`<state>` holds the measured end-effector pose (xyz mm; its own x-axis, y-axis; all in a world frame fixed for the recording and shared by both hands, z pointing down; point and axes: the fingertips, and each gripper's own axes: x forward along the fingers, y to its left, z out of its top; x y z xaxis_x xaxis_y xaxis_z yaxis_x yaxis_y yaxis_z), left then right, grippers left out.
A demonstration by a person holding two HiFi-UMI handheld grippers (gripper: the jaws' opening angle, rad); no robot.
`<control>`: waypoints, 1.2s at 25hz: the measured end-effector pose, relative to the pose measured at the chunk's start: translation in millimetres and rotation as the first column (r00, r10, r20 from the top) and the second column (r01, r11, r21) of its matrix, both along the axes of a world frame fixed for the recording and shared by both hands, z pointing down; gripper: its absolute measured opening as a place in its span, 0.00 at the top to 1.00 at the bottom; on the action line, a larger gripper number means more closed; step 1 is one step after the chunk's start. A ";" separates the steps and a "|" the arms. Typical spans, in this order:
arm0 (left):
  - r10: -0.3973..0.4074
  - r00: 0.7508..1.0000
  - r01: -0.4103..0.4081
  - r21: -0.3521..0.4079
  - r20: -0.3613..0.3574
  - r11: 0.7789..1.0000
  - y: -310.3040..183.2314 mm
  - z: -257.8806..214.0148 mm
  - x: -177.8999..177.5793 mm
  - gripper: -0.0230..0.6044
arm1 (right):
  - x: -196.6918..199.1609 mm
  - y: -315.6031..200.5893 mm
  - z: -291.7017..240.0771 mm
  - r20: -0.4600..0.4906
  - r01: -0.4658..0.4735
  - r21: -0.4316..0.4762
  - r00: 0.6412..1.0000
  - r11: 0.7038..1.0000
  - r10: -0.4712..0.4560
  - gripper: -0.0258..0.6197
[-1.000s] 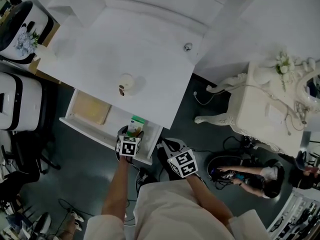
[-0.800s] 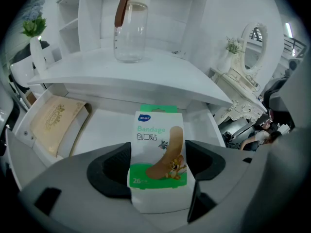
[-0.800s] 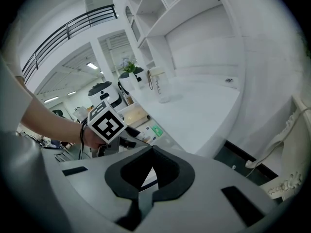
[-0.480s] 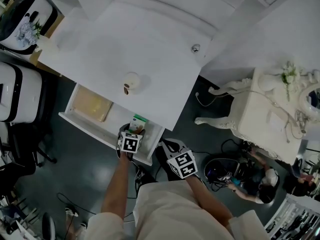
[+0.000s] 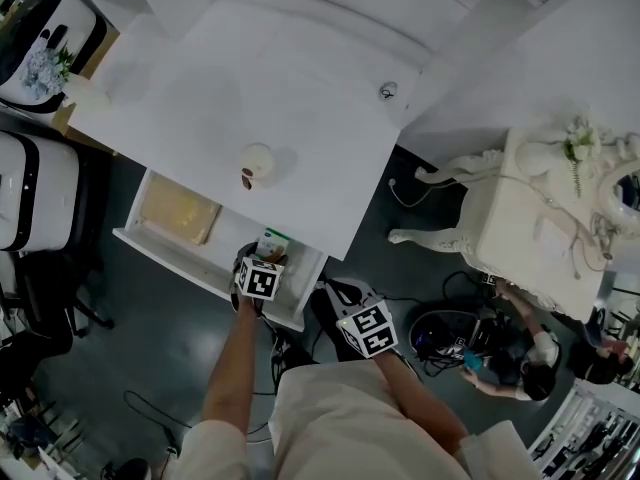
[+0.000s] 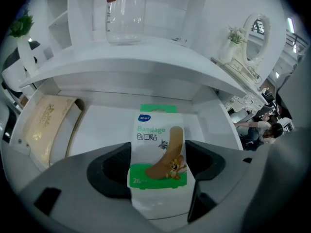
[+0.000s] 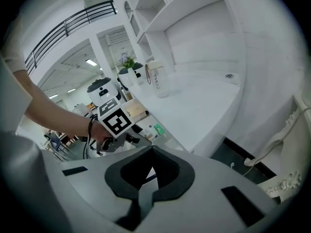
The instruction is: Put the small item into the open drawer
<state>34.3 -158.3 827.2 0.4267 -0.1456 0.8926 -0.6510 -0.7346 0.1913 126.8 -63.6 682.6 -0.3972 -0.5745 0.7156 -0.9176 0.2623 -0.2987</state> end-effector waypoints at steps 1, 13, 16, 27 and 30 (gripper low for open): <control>0.002 1.000 -0.002 -0.001 0.005 1.000 -0.3 1.7 -0.3 0.39 | 1.0 0.7 0.4 -0.001 -0.002 -0.001 1.000 1.000 0.002 0.92; 0.007 1.000 -0.007 0.015 0.002 1.000 -4.1 1.2 -3.1 0.39 | -3.3 3.9 0.3 0.000 0.019 -0.002 1.000 1.000 -0.019 0.92; 0.001 1.000 -0.001 0.024 -0.002 1.000 -3.5 -3.6 -6.4 0.39 | -10.9 2.7 -0.9 0.004 0.037 0.006 0.999 0.999 -0.037 0.92; -0.037 0.998 0.042 0.089 -0.058 0.995 5.9 -44.4 -16.8 0.39 | -30.4 -5.1 -2.1 0.015 0.088 0.023 0.996 0.996 -0.089 0.92; -0.065 0.995 0.072 0.105 -0.073 0.992 11.7 -58.5 -26.3 0.39 | -36.8 -8.3 -1.9 0.021 0.106 0.022 0.994 0.994 -0.106 0.92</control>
